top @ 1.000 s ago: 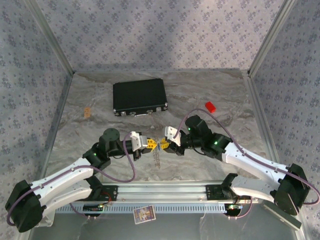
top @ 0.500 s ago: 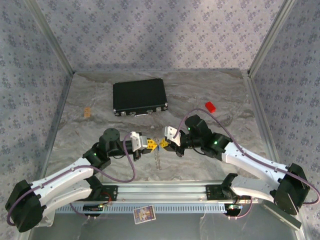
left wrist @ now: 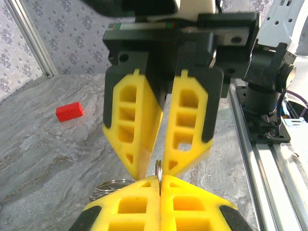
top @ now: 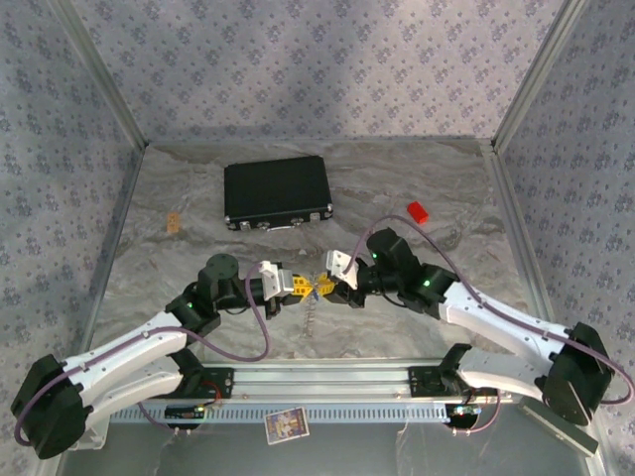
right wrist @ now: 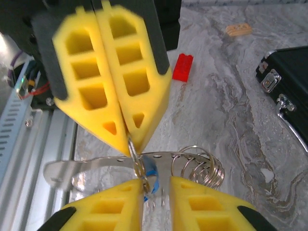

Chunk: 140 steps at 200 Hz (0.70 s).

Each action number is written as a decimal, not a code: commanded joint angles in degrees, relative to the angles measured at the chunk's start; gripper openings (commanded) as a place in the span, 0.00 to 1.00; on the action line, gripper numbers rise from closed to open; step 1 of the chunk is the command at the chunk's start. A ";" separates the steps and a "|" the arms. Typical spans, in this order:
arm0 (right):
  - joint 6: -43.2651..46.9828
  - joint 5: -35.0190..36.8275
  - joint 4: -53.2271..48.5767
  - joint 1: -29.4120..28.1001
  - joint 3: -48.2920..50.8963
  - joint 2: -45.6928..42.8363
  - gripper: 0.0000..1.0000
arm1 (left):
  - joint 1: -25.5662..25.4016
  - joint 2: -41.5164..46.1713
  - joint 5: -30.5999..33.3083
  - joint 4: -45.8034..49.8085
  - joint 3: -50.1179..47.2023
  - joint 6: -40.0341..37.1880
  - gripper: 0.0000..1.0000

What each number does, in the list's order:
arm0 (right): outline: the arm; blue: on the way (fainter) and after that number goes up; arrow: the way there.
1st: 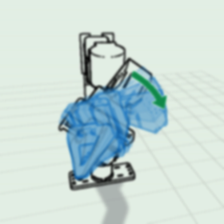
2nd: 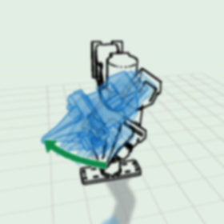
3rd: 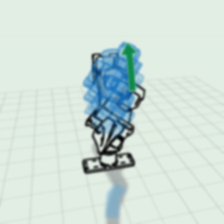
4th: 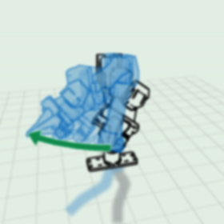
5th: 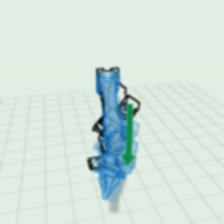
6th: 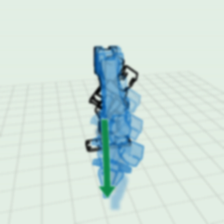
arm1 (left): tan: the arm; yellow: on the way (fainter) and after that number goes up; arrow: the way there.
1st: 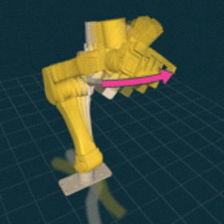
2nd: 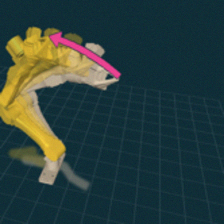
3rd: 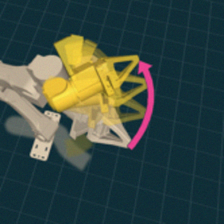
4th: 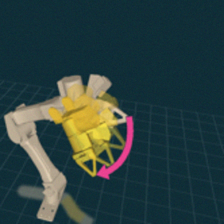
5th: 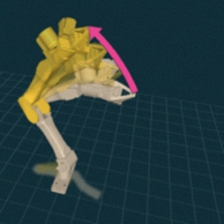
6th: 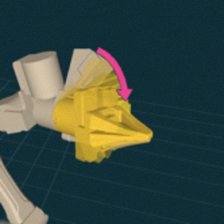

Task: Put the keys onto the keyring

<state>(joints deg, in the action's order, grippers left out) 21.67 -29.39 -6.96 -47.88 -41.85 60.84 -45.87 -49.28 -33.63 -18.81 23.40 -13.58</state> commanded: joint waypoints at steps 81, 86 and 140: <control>-2.42 -3.05 5.38 -0.40 1.47 -0.46 0.16 | -0.33 -1.45 -2.16 -8.21 -0.28 1.81 0.00; -2.43 -3.05 5.47 -0.50 1.42 -0.46 0.14 | -0.35 -1.37 -2.15 -8.09 -0.28 1.87 0.00; 0.20 -1.38 1.18 -0.62 -1.22 -0.46 0.00 | -0.34 -0.05 0.15 0.33 1.72 -2.31 0.11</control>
<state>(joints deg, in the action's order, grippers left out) 20.18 -31.31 -3.31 -47.99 -40.95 60.23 -45.82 -50.96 -33.69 -22.39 23.16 -12.78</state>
